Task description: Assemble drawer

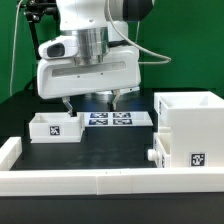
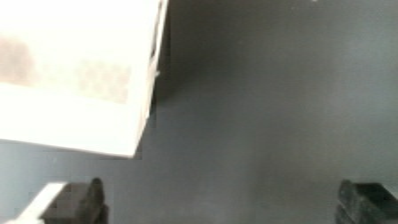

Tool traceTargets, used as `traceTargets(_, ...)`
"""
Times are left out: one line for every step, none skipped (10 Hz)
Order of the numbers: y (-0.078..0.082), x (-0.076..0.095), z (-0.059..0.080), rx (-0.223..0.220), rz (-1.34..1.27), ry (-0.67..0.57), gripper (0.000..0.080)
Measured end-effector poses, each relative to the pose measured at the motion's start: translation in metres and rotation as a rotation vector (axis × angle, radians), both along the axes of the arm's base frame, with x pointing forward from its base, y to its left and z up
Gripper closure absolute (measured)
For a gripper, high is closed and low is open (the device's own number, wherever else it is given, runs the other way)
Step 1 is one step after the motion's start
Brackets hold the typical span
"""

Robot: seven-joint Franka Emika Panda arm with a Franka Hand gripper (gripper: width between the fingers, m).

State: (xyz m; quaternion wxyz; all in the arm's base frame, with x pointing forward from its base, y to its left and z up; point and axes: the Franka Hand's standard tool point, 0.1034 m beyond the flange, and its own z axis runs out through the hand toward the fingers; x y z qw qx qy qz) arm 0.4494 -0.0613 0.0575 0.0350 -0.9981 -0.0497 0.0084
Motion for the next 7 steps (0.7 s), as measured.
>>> traceTargets(0.001,0.001,0.000,0.005,-0.041,0.001,0.0150)
traceTargets(0.003,0.001,0.000,0.012,-0.127,0.006,0.0150)
traceTargets(0.004,0.001,0.000,0.014,-0.152,0.008,0.0150)
traceTargets(0.002,0.000,0.000,0.012,-0.164,0.008,0.0150)
traceTargets(-0.003,-0.006,-0.001,0.003,-0.202,0.010,0.0150)
traceTargets(-0.008,-0.011,-0.003,-0.012,-0.200,-0.006,0.0150)
traceTargets(-0.009,-0.021,-0.007,-0.024,-0.196,-0.020,0.0150)
